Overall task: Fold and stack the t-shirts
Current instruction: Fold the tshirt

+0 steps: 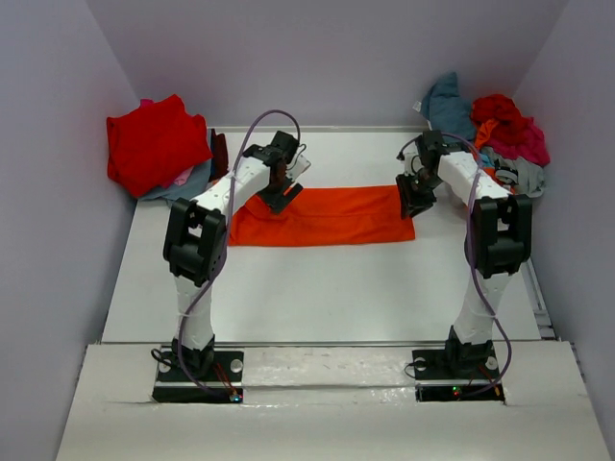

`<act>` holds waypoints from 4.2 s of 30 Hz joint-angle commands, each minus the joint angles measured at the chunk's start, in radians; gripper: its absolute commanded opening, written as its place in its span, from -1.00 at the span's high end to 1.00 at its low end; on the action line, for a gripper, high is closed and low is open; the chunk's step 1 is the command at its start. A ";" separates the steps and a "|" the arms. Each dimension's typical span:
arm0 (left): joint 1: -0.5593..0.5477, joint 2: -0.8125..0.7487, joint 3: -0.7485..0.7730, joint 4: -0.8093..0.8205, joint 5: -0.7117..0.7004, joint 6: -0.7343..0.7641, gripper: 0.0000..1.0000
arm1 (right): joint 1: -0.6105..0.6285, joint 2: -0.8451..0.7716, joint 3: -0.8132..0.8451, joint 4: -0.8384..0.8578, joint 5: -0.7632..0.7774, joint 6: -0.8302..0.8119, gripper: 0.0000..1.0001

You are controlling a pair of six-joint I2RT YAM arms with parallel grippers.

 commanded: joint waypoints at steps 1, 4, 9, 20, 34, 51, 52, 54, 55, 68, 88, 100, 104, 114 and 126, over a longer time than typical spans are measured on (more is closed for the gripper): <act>-0.003 0.041 0.098 -0.027 0.103 0.017 -0.71 | 0.009 -0.021 -0.011 0.007 -0.007 0.007 0.27; -0.003 0.068 0.126 -0.043 0.131 0.020 -0.71 | 0.009 -0.024 -0.017 0.007 -0.005 0.008 0.28; -0.012 0.085 0.137 -0.058 0.171 0.000 -0.70 | 0.009 -0.030 -0.020 0.007 0.007 0.007 0.28; -0.012 0.027 0.040 -0.058 0.254 -0.023 -0.64 | 0.009 -0.020 -0.034 0.019 0.016 0.005 0.30; -0.012 -0.004 0.043 -0.076 0.292 -0.035 -0.40 | 0.009 -0.043 -0.085 0.044 0.025 0.002 0.35; -0.012 -0.007 0.029 -0.104 0.348 -0.014 -0.05 | 0.009 -0.059 -0.097 0.044 0.033 0.005 0.36; -0.012 -0.007 0.028 -0.098 0.345 -0.014 -0.05 | 0.009 -0.061 -0.098 0.044 0.035 0.005 0.36; -0.012 -0.002 0.028 -0.090 0.339 -0.018 0.05 | 0.009 -0.063 -0.103 0.044 0.036 0.005 0.36; -0.012 -0.002 0.028 -0.090 0.331 -0.025 0.12 | 0.009 -0.064 -0.105 0.044 0.038 0.005 0.36; -0.012 0.015 0.041 -0.070 0.260 -0.025 0.68 | 0.009 -0.070 -0.111 0.044 0.038 0.005 0.37; -0.021 0.048 0.143 -0.061 0.110 0.023 0.84 | 0.009 -0.063 -0.103 0.041 0.039 0.005 0.37; -0.059 0.101 0.183 -0.079 0.053 0.104 0.84 | 0.009 -0.055 -0.091 0.031 0.042 0.002 0.37; -0.081 0.122 0.190 -0.084 0.024 0.132 0.85 | 0.009 -0.056 -0.091 0.031 0.044 0.002 0.37; -0.125 0.151 0.195 -0.087 -0.001 0.178 0.84 | 0.009 -0.058 -0.094 0.031 0.047 -0.001 0.37; -0.168 0.151 0.179 -0.072 -0.024 0.225 0.86 | 0.009 -0.061 -0.097 0.033 0.050 -0.002 0.38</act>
